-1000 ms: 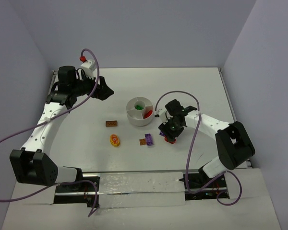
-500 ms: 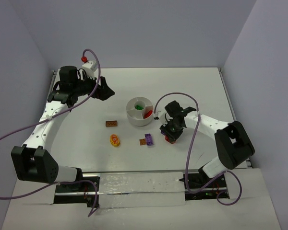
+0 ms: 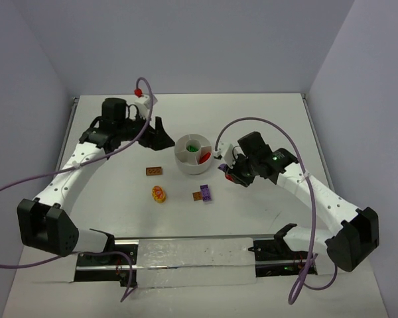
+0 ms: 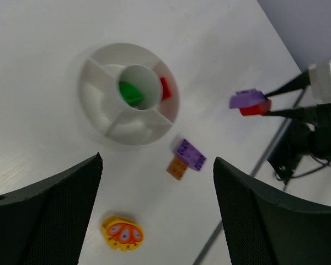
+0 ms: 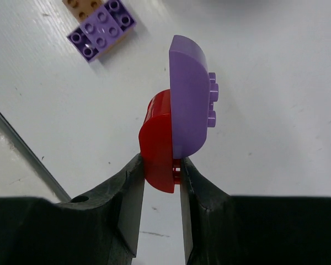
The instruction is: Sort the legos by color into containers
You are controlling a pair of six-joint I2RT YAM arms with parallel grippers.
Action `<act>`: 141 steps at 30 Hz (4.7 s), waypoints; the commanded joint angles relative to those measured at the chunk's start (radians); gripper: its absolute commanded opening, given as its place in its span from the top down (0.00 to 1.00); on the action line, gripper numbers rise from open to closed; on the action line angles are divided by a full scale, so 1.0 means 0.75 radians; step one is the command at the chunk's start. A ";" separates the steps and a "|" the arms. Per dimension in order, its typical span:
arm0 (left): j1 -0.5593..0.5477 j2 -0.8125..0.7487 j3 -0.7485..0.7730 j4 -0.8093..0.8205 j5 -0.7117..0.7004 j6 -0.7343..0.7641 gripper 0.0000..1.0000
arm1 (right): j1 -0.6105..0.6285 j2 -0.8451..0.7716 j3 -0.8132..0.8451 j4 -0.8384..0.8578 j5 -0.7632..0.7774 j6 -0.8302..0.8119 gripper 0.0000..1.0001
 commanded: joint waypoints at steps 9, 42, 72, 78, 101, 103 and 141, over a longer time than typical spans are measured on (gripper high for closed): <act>-0.299 0.161 0.126 -0.070 0.188 -0.212 0.23 | 0.271 0.051 0.183 -0.008 0.225 -0.089 1.00; -0.423 0.398 0.214 -0.051 0.393 -0.347 0.41 | 0.486 0.114 0.309 0.045 0.415 -0.072 1.00; -0.205 0.383 0.334 0.039 0.366 -0.427 1.00 | 0.594 0.102 0.212 0.061 0.442 -0.104 1.00; -0.108 0.337 0.367 0.097 0.342 -0.458 1.00 | 0.597 0.087 0.174 0.067 0.438 -0.111 1.00; 0.299 0.223 0.363 0.042 0.452 -0.292 1.00 | 0.306 0.201 0.234 0.285 0.474 -0.837 1.00; 0.320 0.220 0.378 0.031 0.450 -0.278 1.00 | 0.298 0.217 0.233 0.322 0.489 -0.911 1.00; 0.444 0.150 0.320 0.144 0.524 -0.364 1.00 | 0.384 0.566 0.335 0.347 0.692 -1.181 1.00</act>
